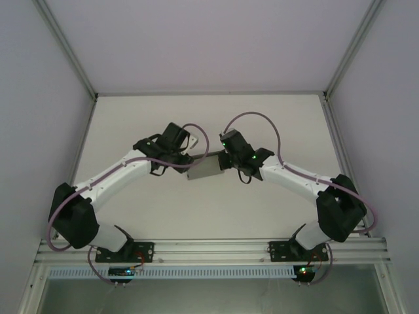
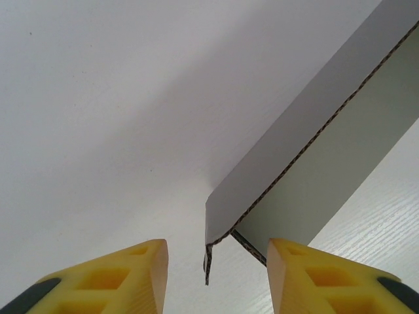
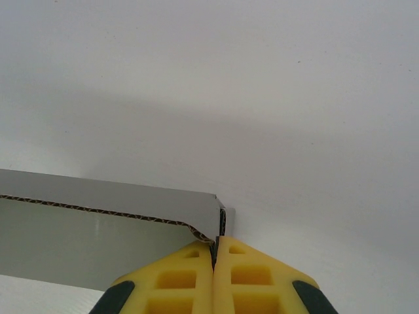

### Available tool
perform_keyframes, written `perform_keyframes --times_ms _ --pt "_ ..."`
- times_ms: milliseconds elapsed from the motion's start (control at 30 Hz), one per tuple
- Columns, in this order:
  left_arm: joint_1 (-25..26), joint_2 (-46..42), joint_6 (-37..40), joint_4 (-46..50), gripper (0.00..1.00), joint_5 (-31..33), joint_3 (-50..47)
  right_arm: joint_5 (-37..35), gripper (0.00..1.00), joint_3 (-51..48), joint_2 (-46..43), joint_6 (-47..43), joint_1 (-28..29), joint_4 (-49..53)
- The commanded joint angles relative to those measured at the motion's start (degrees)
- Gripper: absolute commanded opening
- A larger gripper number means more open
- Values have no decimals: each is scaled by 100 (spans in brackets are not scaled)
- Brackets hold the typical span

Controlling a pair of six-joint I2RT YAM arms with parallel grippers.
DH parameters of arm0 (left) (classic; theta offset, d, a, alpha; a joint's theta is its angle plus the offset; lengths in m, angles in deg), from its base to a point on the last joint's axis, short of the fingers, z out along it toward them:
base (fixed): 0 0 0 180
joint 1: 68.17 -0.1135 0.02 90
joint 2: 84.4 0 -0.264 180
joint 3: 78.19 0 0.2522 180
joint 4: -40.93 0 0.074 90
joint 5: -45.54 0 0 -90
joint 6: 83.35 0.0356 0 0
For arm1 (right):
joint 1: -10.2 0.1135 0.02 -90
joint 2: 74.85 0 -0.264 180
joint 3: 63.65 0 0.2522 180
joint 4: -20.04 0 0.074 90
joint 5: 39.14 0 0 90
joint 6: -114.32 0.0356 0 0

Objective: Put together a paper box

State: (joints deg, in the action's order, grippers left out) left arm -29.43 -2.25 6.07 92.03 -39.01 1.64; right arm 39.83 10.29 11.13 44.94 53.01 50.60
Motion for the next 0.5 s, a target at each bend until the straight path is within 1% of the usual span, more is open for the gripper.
perform_keyframes --times_ms 0,100,167,233,333,400,433,467 --pt "45 -53 -203 16 43 -78 -104 -102 0 114 154 127 50 462" --pt "41 -104 -239 -49 42 -22 -210 -80 0 134 174 126 67 488" --pt "31 -74 -335 -39 36 13 -180 -98 0 147 157 129 66 499" --pt "31 -37 -352 -67 32 -55 -175 -109 0 148 157 126 74 507" --pt "30 14 -513 -180 14 -149 -165 -79 0 158 165 109 92 517" --pt "31 46 -725 -233 8 -245 -122 -107 0 169 169 111 105 508" --pt "33 60 -903 -276 3 -314 -105 -138 0 165 164 116 118 497" --pt "32 73 -1104 -305 0 -406 -83 -168 0 163 164 147 128 480"
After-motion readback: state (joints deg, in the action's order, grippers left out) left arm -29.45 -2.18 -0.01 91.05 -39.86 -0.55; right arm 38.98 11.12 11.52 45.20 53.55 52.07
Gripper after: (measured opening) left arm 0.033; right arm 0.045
